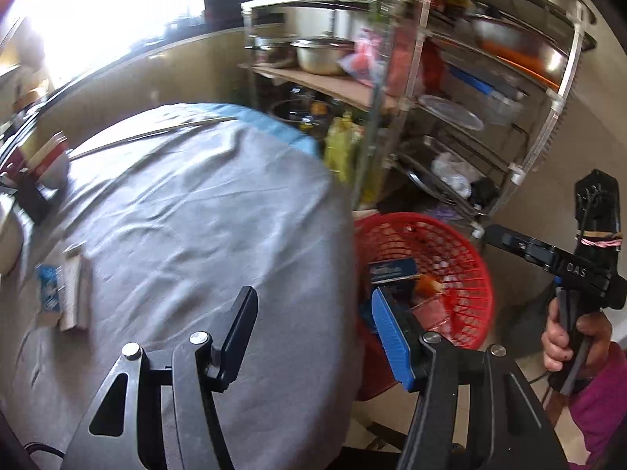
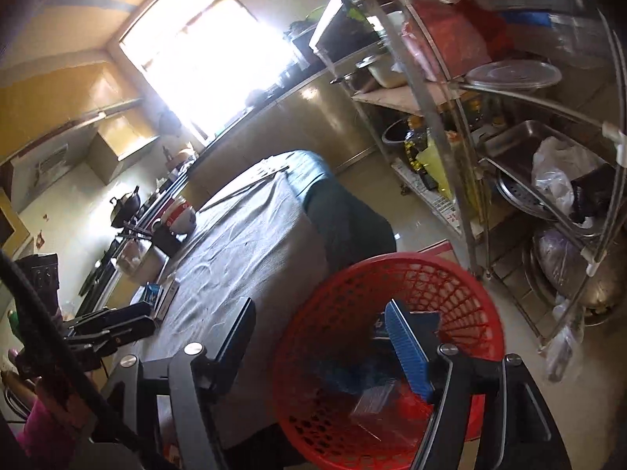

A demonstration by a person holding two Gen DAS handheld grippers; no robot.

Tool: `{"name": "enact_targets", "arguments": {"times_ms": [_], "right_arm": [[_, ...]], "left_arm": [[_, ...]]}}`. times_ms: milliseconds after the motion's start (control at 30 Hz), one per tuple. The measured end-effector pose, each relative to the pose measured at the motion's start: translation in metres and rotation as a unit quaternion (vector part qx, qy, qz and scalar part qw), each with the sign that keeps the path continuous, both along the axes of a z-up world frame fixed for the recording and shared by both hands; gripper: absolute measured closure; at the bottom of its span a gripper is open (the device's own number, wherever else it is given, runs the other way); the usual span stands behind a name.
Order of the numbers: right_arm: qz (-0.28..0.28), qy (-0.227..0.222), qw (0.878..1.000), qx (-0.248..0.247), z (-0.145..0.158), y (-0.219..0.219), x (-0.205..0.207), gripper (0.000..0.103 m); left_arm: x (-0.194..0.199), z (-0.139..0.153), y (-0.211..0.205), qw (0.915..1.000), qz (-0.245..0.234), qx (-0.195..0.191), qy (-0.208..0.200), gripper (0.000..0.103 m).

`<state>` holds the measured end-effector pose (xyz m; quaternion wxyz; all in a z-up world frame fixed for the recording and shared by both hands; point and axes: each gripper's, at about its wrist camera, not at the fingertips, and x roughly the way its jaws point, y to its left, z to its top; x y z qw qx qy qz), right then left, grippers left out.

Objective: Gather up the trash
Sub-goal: 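Swing both open tools back toward the milk carton and medicine box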

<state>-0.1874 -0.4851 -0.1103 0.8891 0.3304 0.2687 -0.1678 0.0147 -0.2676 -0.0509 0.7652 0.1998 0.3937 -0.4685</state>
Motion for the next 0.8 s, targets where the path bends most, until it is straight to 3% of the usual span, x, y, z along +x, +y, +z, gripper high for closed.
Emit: {"name": "enact_targets", "arguments": {"times_ms": [300, 600, 800], "right_arm": [[0.056, 0.013, 0.998, -0.025, 0.01, 0.042, 0.044, 0.03], [0.102, 0.026, 0.993, -0.046, 0.018, 0.082, 0.078, 0.03], [0.114, 0.031, 0.992, -0.052, 0.02, 0.094, 0.088, 0.03]], "left_arm": [[0.02, 0.006, 0.061, 0.9912, 0.097, 0.032, -0.084, 0.041], [0.04, 0.006, 0.104, 0.9748, 0.173, 0.069, -0.123, 0.04], [0.049, 0.004, 0.123, 0.9705, 0.196, 0.071, -0.121, 0.039]]}}
